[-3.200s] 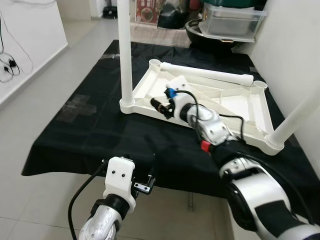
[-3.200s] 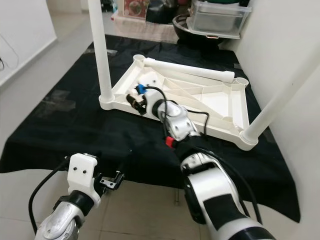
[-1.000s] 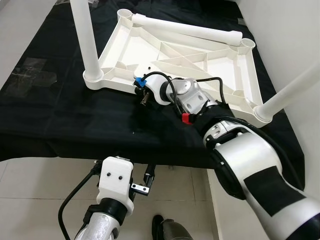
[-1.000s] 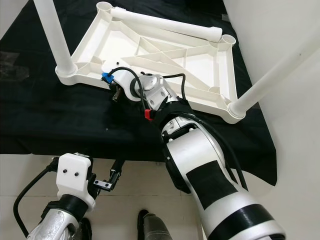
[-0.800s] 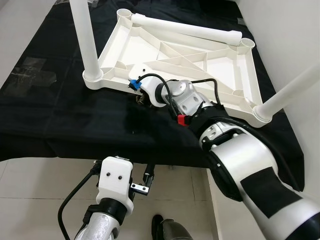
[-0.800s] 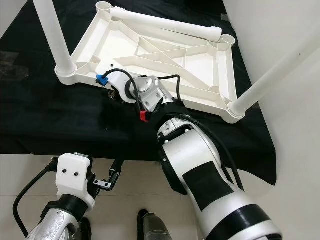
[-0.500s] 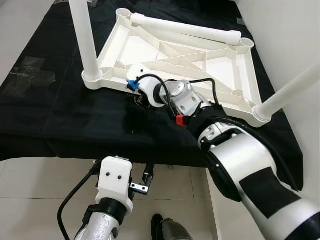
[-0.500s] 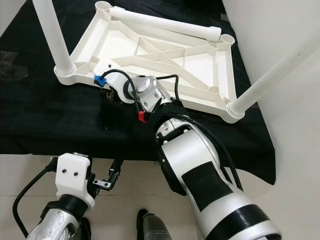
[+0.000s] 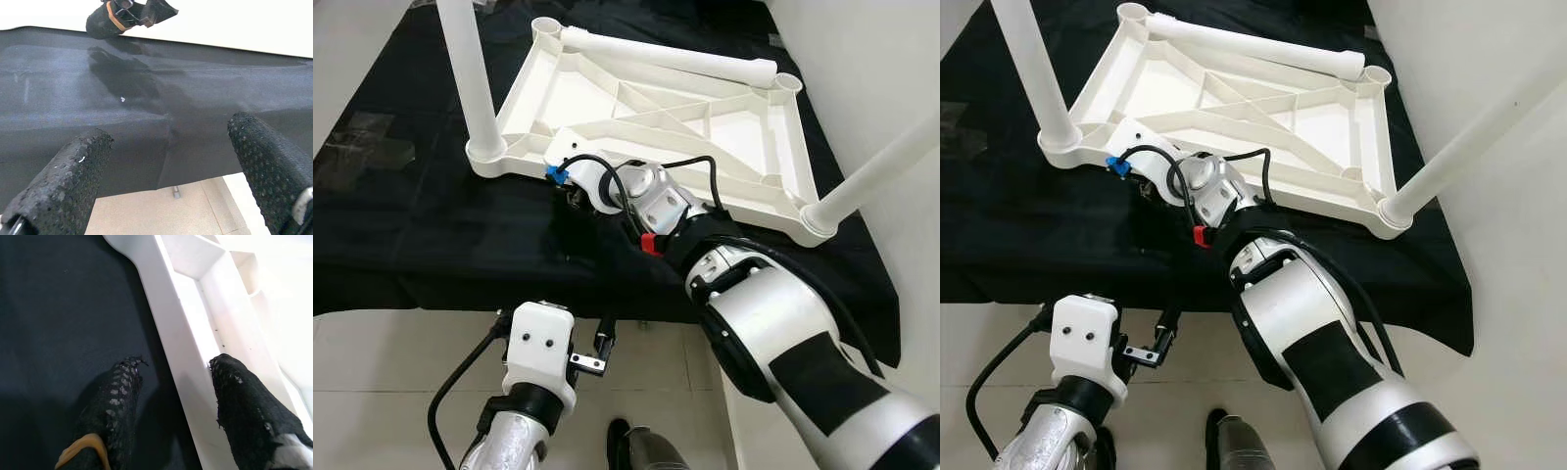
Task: Building children table
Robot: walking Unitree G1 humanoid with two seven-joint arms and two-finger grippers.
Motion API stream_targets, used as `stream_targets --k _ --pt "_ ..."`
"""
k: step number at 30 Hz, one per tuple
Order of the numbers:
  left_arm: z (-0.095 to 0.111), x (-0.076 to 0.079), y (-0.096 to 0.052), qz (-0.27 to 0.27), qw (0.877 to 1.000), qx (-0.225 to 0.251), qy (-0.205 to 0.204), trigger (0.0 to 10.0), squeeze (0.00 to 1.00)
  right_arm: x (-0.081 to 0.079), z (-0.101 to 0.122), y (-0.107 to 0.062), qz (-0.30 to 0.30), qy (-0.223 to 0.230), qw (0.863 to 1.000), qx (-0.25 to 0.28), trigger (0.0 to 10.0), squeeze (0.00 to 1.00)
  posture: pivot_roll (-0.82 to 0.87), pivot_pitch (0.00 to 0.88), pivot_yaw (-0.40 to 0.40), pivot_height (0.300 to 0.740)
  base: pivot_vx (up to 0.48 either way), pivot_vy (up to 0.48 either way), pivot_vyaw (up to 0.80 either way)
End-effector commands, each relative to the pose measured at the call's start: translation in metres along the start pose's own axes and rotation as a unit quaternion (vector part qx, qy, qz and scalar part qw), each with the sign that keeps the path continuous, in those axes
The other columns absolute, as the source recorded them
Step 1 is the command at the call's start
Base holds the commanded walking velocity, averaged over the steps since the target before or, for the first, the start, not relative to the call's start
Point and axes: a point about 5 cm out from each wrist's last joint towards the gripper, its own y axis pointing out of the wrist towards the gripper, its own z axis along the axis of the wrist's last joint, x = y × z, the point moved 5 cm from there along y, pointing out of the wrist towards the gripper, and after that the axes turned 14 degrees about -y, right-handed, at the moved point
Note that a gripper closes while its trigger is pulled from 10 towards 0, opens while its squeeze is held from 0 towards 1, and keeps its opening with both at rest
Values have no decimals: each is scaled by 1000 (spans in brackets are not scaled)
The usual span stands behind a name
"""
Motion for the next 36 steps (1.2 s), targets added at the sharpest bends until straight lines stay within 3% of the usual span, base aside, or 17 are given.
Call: stream_targets --k 1,5,6,10,13,15,20,21,25,28,30,31,33,35,36 --pt "-6 25 -5 -28 999 -14 -39 10000 0 -48 -29 2 130 12 991 -28 10000 0 36 310 -207 740 0 0 0" --pt "-7 25 -5 -30 999 -14 -39 10000 0 -61 -31 -2 194 -5 981 -18 10000 0 34 308 -208 740 0 0 0" --pt "-7 25 -4 -30 999 -15 -38 10000 0 -69 -34 -6 231 -16 973 -15 10000 0 33 306 -206 740 0 0 0" --pt "-7 26 -4 -32 999 -14 -38 10000 0 -76 -41 -11 268 -40 962 -17 10000 0 33 300 -200 740 0 0 0" --pt "-7 27 -3 -33 999 -13 -38 10000 0 -73 -46 -10 249 -51 967 -27 10000 0 33 300 -200 740 0 0 0" --pt "-7 27 -3 -34 999 -12 -36 10000 0 -64 -45 -5 200 -54 978 -33 10000 0 39 291 -198 740 0 0 0" --pt "-6 26 -2 -34 999 -11 -35 10000 0 -59 -40 -2 170 -49 984 -24 10000 0 45 286 -196 740 0 0 0" --pt "-6 26 -2 -34 999 -11 -34 10000 0 -58 -35 -2 169 -59 984 -4 0 0 49 283 -197 740 0 0 0" --pt "-6 25 -2 -34 999 -11 -30 10000 0 -63 -22 -8 206 -93 972 58 0 0 47 274 -193 740 0 0 0" --pt "-6 24 0 -35 999 -8 -29 10000 0 -73 -21 -20 273 -124 948 103 0 0 45 268 -188 740 0 0 0" --pt "-6 24 0 -35 999 -8 -29 10000 0 -73 -21 -20 273 -124 948 103 0 0 45 268 -188 740 0 0 0" --pt "-6 24 1 -36 999 -8 -28 10000 0 -76 -23 -26 297 -142 937 114 0 0 45 268 -188 740 0 0 0" --pt "-6 24 1 -36 999 -8 -28 10000 0 -76 -23 -26 297 -142 937 114 0 0 45 268 -188 740 0 0 0" --pt "-5 23 2 -36 999 -7 -27 10000 0 -81 -27 -33 317 -192 919 132 0 0 44 271 -182 740 0 0 0" --pt "-5 23 2 -36 999 -7 -27 10000 0 -81 -27 -33 317 -192 919 132 0 0 44 271 -182 740 0 0 0"
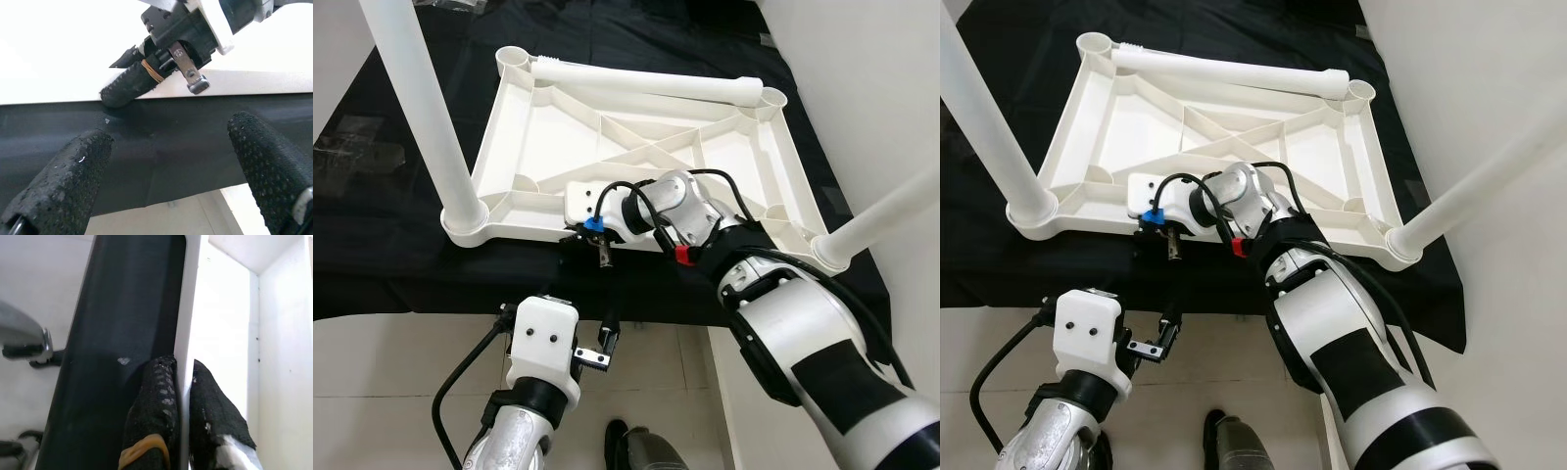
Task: Building children table
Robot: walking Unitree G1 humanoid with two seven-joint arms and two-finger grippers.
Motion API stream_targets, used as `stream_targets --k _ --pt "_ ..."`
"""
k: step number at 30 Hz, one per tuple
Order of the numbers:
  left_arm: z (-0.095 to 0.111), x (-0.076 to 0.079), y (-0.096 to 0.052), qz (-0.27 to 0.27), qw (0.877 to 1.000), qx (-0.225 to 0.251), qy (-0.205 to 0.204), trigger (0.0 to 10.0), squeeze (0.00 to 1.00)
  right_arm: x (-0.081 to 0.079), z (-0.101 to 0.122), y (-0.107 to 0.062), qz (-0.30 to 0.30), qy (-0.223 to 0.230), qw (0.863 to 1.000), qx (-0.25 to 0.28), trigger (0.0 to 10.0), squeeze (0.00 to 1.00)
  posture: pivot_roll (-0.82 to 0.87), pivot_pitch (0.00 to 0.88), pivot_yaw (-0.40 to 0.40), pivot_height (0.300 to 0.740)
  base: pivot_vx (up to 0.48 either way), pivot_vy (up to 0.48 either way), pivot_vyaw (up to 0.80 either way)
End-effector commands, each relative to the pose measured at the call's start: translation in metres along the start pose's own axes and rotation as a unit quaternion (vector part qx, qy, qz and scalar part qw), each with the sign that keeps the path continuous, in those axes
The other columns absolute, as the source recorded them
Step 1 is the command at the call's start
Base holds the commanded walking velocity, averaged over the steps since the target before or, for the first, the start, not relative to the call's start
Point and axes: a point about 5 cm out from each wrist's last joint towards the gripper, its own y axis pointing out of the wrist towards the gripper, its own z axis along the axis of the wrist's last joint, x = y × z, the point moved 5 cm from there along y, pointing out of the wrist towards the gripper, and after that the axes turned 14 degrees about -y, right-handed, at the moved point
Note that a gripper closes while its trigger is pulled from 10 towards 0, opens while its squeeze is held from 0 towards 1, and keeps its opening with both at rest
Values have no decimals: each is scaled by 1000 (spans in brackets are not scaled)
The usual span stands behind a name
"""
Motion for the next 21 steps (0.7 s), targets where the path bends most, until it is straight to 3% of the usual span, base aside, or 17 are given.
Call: stream_targets --k 1,3,5,7,15,20,21 --pt "-11 16 -2 -21 999 -21 -27 10000 0 -35 -3 12 87 -65 994 6 0 0 43 270 -182 740 0 0 0" --pt "-10 16 -1 -22 999 -20 -26 10000 0 -41 -4 8 102 -131 986 6 0 0 38 269 -179 740 0 0 0" --pt "-10 16 0 -22 999 -20 -26 10000 0 -43 -5 7 105 -143 984 5 0 0 38 269 -179 740 0 0 0" --pt "-10 15 1 -22 999 -19 -25 10000 0 -46 -8 2 119 -191 974 0 0 0 34 268 -176 740 0 0 0" --pt "-10 15 3 -23 999 -16 -21 10000 0 -45 -17 -9 122 -224 967 -26 0 0 38 269 -172 740 0 0 0" --pt "-11 13 3 -22 999 -19 -19 10000 0 -33 -22 -12 88 -255 961 -56 0 0 32 265 -167 740 0 0 0" --pt "-11 13 3 -22 999 -19 -19 10000 0 -26 -24 -13 67 -255 962 -72 10000 0 32 265 -167 740 0 0 0"
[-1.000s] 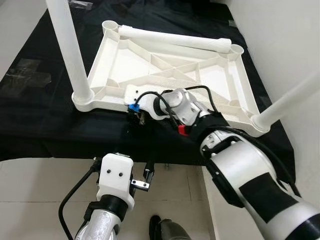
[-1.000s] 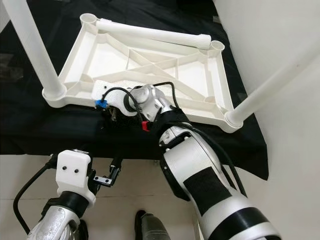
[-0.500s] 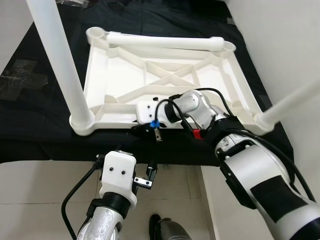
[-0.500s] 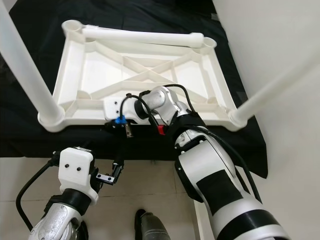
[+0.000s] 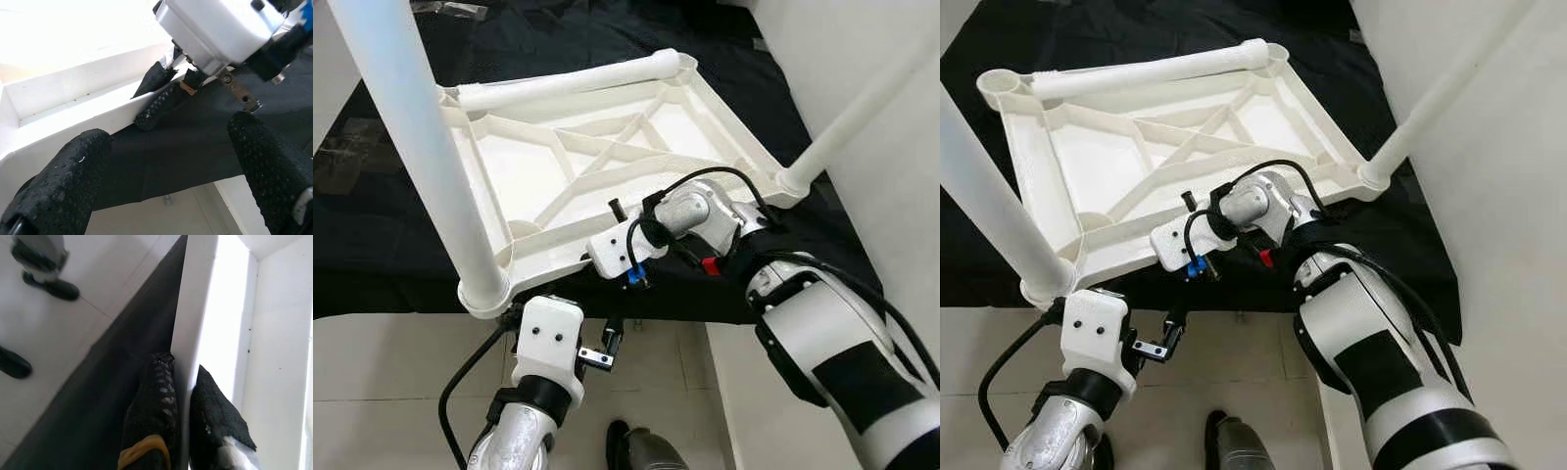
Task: Building children table
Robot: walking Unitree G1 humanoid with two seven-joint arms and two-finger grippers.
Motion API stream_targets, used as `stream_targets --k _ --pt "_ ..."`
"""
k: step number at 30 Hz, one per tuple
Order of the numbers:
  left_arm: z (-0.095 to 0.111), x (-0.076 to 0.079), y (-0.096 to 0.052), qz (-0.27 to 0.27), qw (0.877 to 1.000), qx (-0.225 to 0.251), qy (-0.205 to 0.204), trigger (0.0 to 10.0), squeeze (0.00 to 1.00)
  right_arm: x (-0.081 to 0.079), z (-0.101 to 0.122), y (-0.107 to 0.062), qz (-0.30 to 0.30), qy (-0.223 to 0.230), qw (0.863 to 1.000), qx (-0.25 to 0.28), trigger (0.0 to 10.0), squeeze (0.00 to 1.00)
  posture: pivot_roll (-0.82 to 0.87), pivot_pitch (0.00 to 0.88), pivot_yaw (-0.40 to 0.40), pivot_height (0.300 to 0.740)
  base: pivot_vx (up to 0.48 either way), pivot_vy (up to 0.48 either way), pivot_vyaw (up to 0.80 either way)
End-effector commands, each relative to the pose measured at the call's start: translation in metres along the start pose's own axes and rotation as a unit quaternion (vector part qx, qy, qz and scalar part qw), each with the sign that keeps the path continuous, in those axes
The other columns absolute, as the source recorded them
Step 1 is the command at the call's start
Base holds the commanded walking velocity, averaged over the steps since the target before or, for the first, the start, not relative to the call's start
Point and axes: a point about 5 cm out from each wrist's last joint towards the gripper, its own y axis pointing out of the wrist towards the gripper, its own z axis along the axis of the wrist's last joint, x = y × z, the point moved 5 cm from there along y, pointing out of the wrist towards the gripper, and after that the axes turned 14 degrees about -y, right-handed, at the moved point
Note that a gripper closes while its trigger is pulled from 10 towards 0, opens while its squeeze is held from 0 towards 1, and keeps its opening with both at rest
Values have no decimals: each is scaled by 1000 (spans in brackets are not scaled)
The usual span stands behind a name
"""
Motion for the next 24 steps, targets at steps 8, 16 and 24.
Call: stream_targets --k 8,16,24 --pt "-8 10 1 -15 1000 -14 -19 10000 0 18 -39 -16 -95 4 986 -139 10000 0 40 261 -161 740 0 0 0" --pt "-8 10 1 -16 1000 -14 -18 10000 0 5 -52 -23 -71 -9 981 -179 10000 1000 33 262 -157 740 0 0 0" --pt "-7 12 2 -17 1000 -11 -20 10000 0 -4 -51 -20 -31 -38 983 -175 10000 0 23 264 -166 740 0 0 0"
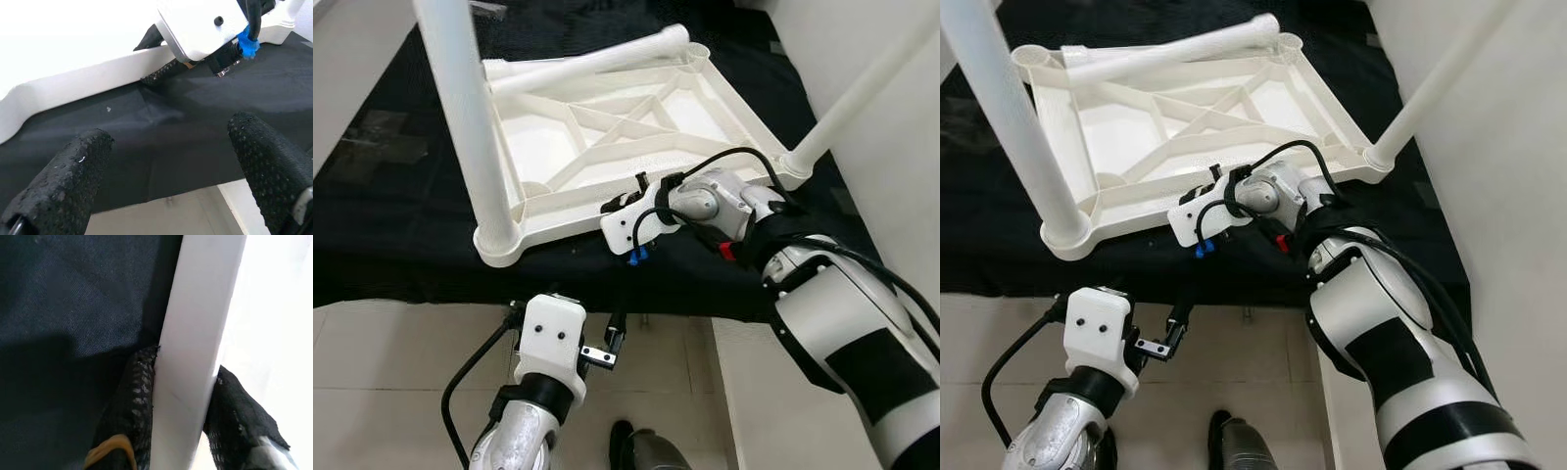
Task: Building children table
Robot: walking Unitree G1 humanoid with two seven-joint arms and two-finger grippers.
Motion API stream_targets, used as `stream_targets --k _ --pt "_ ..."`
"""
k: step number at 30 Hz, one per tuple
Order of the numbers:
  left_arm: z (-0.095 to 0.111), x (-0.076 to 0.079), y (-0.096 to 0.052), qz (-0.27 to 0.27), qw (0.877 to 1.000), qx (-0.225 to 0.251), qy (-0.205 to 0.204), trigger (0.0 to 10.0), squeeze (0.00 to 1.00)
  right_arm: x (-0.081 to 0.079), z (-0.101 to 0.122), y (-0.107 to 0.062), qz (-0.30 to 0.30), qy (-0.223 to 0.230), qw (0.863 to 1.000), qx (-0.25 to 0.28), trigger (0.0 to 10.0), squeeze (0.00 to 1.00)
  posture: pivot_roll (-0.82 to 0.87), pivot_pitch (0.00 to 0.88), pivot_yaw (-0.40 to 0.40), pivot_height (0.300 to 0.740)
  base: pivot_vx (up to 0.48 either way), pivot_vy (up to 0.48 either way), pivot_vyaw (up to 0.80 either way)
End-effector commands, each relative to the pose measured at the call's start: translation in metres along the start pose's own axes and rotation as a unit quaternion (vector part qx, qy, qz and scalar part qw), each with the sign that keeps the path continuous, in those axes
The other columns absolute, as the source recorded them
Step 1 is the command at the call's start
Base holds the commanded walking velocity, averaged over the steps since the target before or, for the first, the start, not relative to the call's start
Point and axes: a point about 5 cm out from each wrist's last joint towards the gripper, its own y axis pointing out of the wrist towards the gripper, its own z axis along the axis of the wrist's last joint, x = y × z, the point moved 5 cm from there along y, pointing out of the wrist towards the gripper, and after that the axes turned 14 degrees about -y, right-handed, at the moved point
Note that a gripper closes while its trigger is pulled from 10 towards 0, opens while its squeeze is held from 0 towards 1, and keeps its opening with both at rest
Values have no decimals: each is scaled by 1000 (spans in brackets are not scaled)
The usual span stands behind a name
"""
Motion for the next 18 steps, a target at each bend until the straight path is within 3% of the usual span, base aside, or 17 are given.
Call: stream_targets --k 1,7,9,11,13,14,16,18 --pt "-8 10 0 -10 1000 -13 -20 10000 0 -16 -5 1 33 -5 999 -14 10000 0 25 263 -167 740 0 0 0" --pt "-7 11 0 -11 1000 -10 -20 10000 0 -16 -16 -3 35 11 998 -41 10000 0 24 260 -171 740 0 0 0" --pt "-7 10 1 -9 1000 -9 -18 10000 0 -20 -26 -11 22 85 995 -45 10000 0 26 256 -173 740 0 0 0" --pt "-7 10 1 -9 1000 -9 -18 10000 0 -20 -26 -11 22 85 995 -45 10000 0 26 256 -173 740 0 0 0" --pt "-8 9 2 -10 1000 -10 -16 10000 0 -32 -34 -23 7 216 976 -13 10000 0 28 247 -168 740 0 0 0" --pt "-8 9 2 -10 1000 -10 -16 10000 0 -32 -34 -23 7 216 976 -13 10000 0 28 247 -168 740 0 0 0" --pt "-11 8 2 -12 1000 -13 -13 10000 0 -47 -35 -36 -6 313 949 41 10000 0 27 231 -159 740 0 0 0" --pt "-11 8 2 -12 1000 -13 -13 10000 0 -47 -35 -36 -6 313 949 41 10000 0 27 231 -159 740 0 0 0"
